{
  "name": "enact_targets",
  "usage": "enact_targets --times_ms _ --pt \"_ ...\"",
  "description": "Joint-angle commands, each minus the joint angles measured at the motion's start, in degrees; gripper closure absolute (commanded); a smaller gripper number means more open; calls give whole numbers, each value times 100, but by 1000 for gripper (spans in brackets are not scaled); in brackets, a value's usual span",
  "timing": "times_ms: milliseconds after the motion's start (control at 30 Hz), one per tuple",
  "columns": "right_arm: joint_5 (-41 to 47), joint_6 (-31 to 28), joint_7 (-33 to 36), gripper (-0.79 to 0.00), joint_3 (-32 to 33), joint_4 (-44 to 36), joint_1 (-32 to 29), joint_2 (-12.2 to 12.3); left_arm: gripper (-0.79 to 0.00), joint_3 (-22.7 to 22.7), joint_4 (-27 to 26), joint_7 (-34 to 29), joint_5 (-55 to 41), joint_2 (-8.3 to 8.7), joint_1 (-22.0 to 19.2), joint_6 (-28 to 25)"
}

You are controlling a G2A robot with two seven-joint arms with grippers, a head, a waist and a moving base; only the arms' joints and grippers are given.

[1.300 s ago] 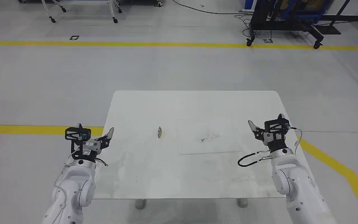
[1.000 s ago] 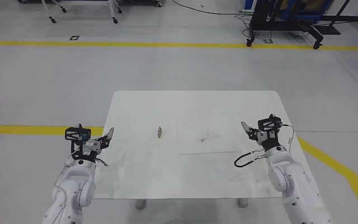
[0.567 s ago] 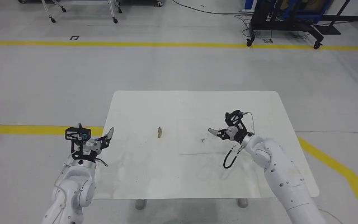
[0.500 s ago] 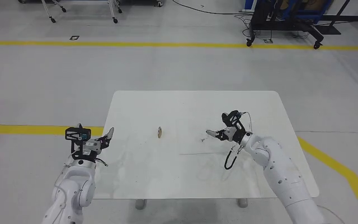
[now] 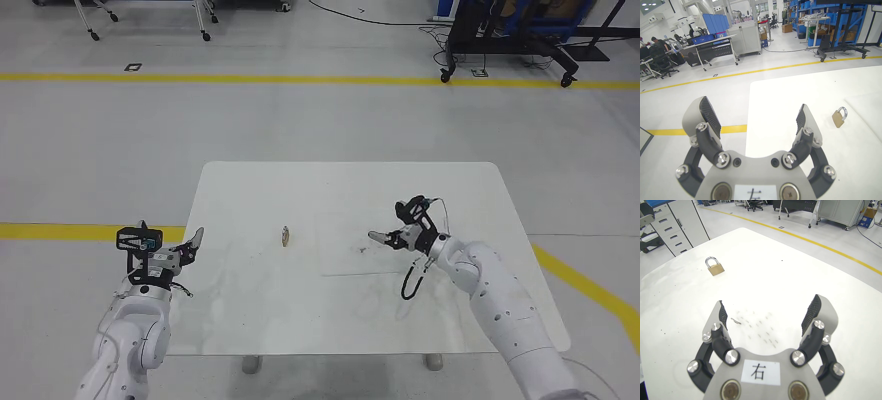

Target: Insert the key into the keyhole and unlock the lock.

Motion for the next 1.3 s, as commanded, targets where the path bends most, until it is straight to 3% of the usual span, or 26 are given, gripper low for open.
enact_targets --times_ms 0,167,600,633,867,1200,1267 --pt "14 -547 -67 -785 23 60 26 34 -785 0 0 0 0 0 0 0" --pt "-442 -1494 -361 -785 29 198 130 128 -785 0 0 0 0 0 0 0" --pt "-2027 -1531 -1251 -779 -1108 503 709 410 -785 0 0 0 0 0 0 0" --pt "-2103 -1531 -1286 -705 -1193 571 777 413 -785 0 0 0 0 0 0 0" --pt "-2297 -1320 -1294 -382 -1529 1052 1127 333 -785 0 0 0 0 0 0 0" --pt "-2277 -1251 -1379 -280 -1902 1385 1468 181 -785 0 0 0 0 0 0 0" --pt "-2311 -1265 -1399 -172 -1963 1421 1515 164 -785 0 0 0 0 0 0 0"
